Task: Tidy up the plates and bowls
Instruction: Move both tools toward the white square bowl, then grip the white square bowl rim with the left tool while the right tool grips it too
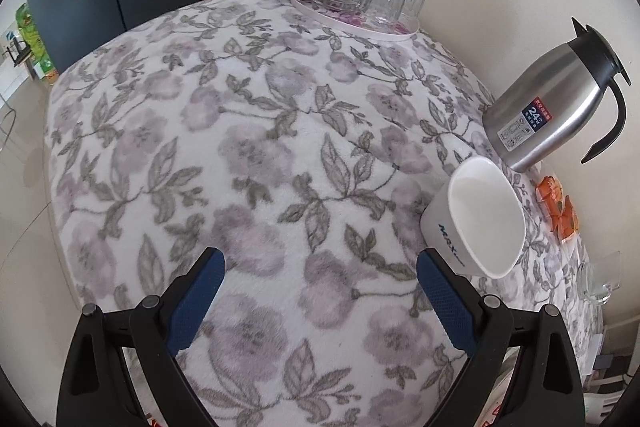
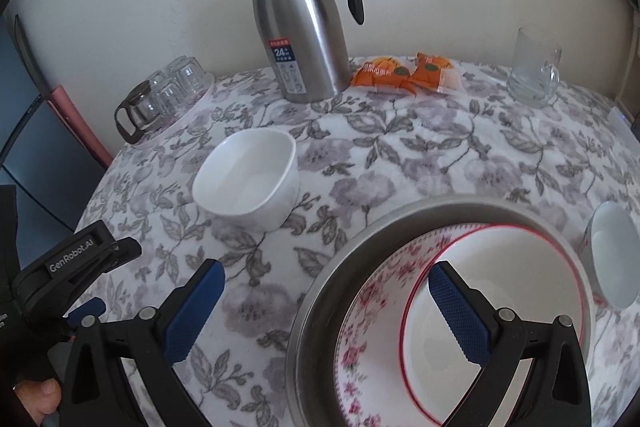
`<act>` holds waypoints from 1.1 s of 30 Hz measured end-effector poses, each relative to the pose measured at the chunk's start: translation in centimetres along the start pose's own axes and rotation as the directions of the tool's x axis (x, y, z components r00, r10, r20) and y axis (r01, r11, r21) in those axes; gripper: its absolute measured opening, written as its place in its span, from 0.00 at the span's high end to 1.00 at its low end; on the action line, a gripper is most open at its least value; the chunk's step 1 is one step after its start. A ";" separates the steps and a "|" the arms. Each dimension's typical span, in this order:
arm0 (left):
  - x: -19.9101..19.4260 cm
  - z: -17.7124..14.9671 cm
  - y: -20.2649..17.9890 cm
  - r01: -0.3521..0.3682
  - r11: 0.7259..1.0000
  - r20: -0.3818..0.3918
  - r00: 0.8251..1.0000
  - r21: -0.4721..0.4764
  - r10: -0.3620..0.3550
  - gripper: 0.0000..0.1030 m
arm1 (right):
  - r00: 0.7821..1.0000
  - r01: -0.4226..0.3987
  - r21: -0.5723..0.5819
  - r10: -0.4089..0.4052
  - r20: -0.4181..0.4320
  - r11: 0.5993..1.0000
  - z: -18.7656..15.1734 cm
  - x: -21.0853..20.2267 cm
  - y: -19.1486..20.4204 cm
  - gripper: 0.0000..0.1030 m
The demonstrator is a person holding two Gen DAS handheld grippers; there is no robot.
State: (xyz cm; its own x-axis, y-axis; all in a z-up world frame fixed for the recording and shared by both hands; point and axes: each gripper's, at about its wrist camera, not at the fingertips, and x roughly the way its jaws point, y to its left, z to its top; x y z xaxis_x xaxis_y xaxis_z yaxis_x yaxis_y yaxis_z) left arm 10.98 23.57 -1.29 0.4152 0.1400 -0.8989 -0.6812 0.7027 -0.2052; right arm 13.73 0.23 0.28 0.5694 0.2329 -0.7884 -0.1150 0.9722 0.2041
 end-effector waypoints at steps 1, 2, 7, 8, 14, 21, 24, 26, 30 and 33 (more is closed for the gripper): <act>0.3 0.2 -0.1 0.008 1.000 -0.006 1.000 0.002 -0.008 0.06 | 1.000 0.004 -0.002 -0.004 0.003 1.000 0.2 0.1 0.0 0.00; 0.5 0.2 -0.1 0.014 1.000 -0.009 1.000 0.004 -0.014 0.06 | 1.000 0.007 -0.004 -0.007 0.003 1.000 0.3 0.2 0.0 0.00; 1.4 0.7 -0.7 0.047 0.999 -0.022 0.999 0.021 -0.047 0.06 | 1.000 0.025 -0.002 -0.025 0.019 1.000 0.9 -0.1 -0.4 0.00; 1.4 0.8 -0.8 0.057 0.998 -0.021 0.998 0.019 -0.057 0.06 | 0.999 0.031 -0.002 -0.031 0.024 1.000 1.1 -0.3 -0.4 0.00; 2.0 1.1 -1.2 0.124 0.992 -0.017 0.992 0.019 -0.124 0.06 | 0.996 0.044 -0.022 -0.042 0.078 0.999 2.6 -1.6 0.0 0.00; 2.6 2.0 -2.9 0.229 0.971 -0.007 0.973 0.069 -0.229 0.06 | 0.998 0.003 -0.052 0.001 0.063 0.999 4.4 -0.7 1.6 0.01; 3.5 2.1 -3.3 0.268 0.961 -0.036 0.963 0.068 -0.266 0.06 | 0.999 -0.011 -0.040 0.013 0.036 0.999 4.8 0.6 2.0 0.05; 4.1 2.3 -3.6 0.280 0.958 -0.048 0.960 0.068 -0.277 0.06 | 1.000 -0.020 -0.022 0.020 0.013 1.000 5.1 1.6 2.1 0.08; 5.1 2.6 -4.1 0.288 0.956 -0.070 0.956 0.055 -0.284 0.06 | 0.999 -0.026 0.011 0.026 -0.030 1.000 5.6 3.4 2.2 0.18; 5.7 3.0 -4.6 0.285 0.957 -0.072 0.957 0.062 -0.280 0.08 | 0.998 -0.017 0.023 0.019 -0.059 1.000 6.0 4.8 2.3 0.25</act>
State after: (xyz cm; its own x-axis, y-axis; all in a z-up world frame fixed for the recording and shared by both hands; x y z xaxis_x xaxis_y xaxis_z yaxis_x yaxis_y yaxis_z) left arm 18.25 23.22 -4.28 0.5448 -0.1135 -0.8308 -0.4959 0.7554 -0.4284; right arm 21.08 3.41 0.44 0.5180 0.2521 -0.8174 -0.1064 0.9672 0.2308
